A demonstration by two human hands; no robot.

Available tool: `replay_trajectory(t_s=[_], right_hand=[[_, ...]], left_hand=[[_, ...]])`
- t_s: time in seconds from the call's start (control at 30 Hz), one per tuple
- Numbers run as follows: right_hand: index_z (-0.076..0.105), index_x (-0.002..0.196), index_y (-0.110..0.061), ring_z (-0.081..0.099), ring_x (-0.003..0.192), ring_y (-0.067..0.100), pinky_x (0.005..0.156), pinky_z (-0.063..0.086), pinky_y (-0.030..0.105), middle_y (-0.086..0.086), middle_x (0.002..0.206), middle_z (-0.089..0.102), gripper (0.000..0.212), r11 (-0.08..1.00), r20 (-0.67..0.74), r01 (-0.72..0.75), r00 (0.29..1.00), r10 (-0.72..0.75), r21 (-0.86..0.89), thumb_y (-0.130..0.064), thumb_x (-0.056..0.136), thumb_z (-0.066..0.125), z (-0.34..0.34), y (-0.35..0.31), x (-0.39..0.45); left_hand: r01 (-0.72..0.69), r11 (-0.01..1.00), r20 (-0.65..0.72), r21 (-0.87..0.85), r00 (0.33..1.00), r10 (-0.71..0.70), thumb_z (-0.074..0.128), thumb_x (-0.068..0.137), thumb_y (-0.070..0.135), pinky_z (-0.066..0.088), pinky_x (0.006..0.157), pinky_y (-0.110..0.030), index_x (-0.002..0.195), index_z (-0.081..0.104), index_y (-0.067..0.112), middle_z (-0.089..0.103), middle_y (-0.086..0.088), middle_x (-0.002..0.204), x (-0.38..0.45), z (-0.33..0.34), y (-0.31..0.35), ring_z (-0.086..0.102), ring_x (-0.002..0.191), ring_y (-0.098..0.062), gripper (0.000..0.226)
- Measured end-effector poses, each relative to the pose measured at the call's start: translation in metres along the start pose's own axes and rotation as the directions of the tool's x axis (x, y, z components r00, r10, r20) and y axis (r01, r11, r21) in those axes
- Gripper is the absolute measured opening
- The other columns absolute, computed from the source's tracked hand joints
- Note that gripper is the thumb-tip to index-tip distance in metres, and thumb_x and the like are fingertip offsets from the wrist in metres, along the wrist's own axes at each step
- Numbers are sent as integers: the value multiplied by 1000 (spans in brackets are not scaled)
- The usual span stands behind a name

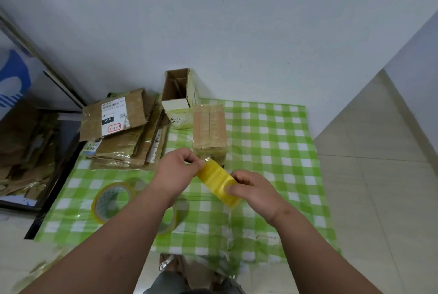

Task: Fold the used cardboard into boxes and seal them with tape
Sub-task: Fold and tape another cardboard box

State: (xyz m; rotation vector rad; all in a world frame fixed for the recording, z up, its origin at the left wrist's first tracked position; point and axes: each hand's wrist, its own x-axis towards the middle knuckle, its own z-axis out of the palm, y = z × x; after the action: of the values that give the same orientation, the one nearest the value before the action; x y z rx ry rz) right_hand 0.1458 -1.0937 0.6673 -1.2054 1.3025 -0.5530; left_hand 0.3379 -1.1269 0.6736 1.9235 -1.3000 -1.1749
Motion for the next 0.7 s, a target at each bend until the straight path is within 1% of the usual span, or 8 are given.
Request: replay_trajectory(t_s=[0.1,0.27,0.4,0.5,0.57,0.6,0.67,0.7], right_hand=[[56,73,-4,46,69,14,69,34,31,2,72,47,35,1000,45,1,999,-2,22,-37,69,66,-5,0,-1],[58,70,-17,49,70,12,70,35,30,-2,71,52,20,999,122,12,992,-16,33,-34,67,68,-22,-7,4],[59,73,-13,50,73,15,74,36,34,1,72,52,38,999,112,17,994,-21,38,-45,57,73,-34,-8,14],[65,65,-25,57,71,10,74,41,28,-6,69,61,18,996,138,17,990,-29,86,-39,65,76,-44,-9,19],[70,66,-25,62,74,12,76,45,28,-4,73,66,16,995,140,3,990,-18,104,-39,66,77,-52,-9,21],[72,72,-20,63,78,16,80,47,32,0,77,67,26,993,123,-7,992,-8,117,-43,63,80,-58,-5,22],[71,90,-5,65,94,25,93,46,44,7,92,69,61,987,79,-44,996,32,155,-51,53,86,-69,0,24],[70,96,-4,65,102,27,100,45,46,7,98,69,70,982,58,-68,997,59,179,-52,48,89,-74,2,25]], left_hand=[[51,996,12,-79,999,-50,74,86,16,59,79,-42,73,65,11,69,-10,82,1,-3,-4,67,78,-24,17],[95,975,38,-200,995,-89,68,90,9,56,66,-29,81,63,-1,66,-10,86,-1,-4,-5,64,80,-20,14],[126,937,26,-325,992,-124,64,93,6,55,68,-31,78,60,6,69,-3,73,1,-7,2,71,82,-18,16],[145,923,32,-358,989,-142,63,93,5,56,69,-32,80,59,7,70,0,67,6,-10,5,72,80,-20,14],[159,908,19,-387,986,-164,63,93,4,57,67,-33,83,59,5,71,-5,79,11,-12,7,73,79,-20,11],[168,897,10,-408,984,-180,64,93,4,56,66,-32,84,58,5,70,-8,87,14,-14,7,73,79,-19,11],[185,875,-5,-448,978,-209,64,92,3,56,64,-32,81,56,7,69,-9,92,19,-19,6,73,77,-19,15],[193,866,-6,-461,975,-220,64,92,2,57,64,-33,79,55,8,68,-9,92,20,-21,4,73,77,-20,17]])
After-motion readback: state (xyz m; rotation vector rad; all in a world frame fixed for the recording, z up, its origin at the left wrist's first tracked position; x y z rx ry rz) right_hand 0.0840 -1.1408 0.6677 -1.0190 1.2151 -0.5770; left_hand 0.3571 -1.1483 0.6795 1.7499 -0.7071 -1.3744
